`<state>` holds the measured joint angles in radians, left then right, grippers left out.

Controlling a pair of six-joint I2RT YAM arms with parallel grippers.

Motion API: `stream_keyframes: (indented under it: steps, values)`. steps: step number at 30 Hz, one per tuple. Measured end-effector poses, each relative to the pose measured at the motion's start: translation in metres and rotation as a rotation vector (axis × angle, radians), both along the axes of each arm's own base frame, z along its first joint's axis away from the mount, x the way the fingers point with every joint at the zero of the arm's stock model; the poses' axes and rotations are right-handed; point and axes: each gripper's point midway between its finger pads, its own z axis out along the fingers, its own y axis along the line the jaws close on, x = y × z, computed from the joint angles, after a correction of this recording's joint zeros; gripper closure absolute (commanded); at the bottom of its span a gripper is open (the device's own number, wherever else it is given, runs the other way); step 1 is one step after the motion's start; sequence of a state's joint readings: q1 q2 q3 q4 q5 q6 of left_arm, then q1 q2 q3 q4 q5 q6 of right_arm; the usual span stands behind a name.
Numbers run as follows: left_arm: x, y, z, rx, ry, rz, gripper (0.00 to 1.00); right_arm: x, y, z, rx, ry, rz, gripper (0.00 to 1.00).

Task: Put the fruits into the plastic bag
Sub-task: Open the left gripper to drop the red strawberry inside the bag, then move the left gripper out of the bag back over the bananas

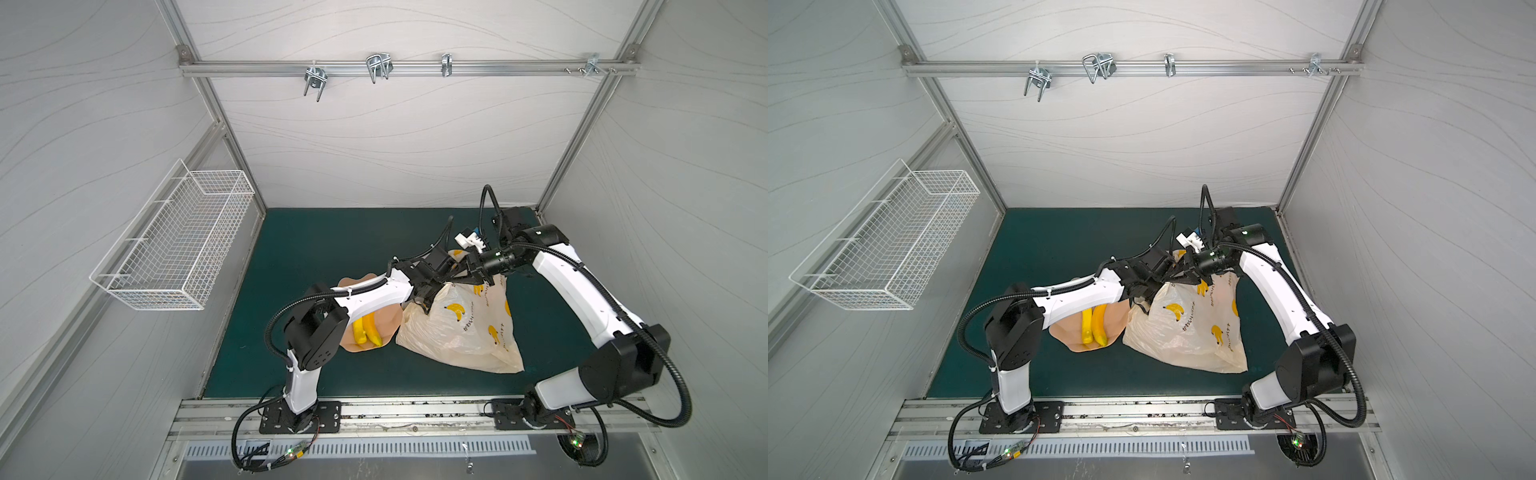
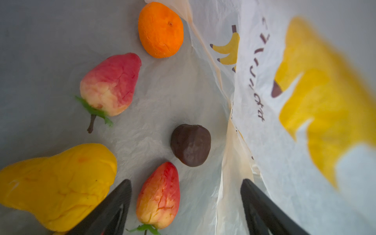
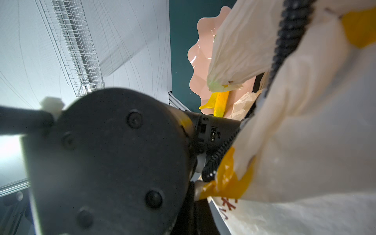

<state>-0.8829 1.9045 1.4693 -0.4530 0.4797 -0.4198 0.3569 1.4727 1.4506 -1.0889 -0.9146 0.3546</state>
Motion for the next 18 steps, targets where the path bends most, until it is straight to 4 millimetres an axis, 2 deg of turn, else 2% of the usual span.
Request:
stream_keyframes:
  steps: [9,15,18]
  values:
    - [-0.003,0.016,0.008,0.041,0.003,0.028,0.11,0.001,-0.003,0.005,0.012,-0.020,0.003,1.00]
    - [0.001,0.038,0.030,0.002,-0.023,0.083,0.13,0.000,-0.009,0.006,-0.007,-0.033,-0.008,1.00]
    - [0.003,0.053,0.033,-0.013,-0.025,0.110,0.13,-0.001,-0.013,0.006,-0.019,-0.032,-0.020,1.00]
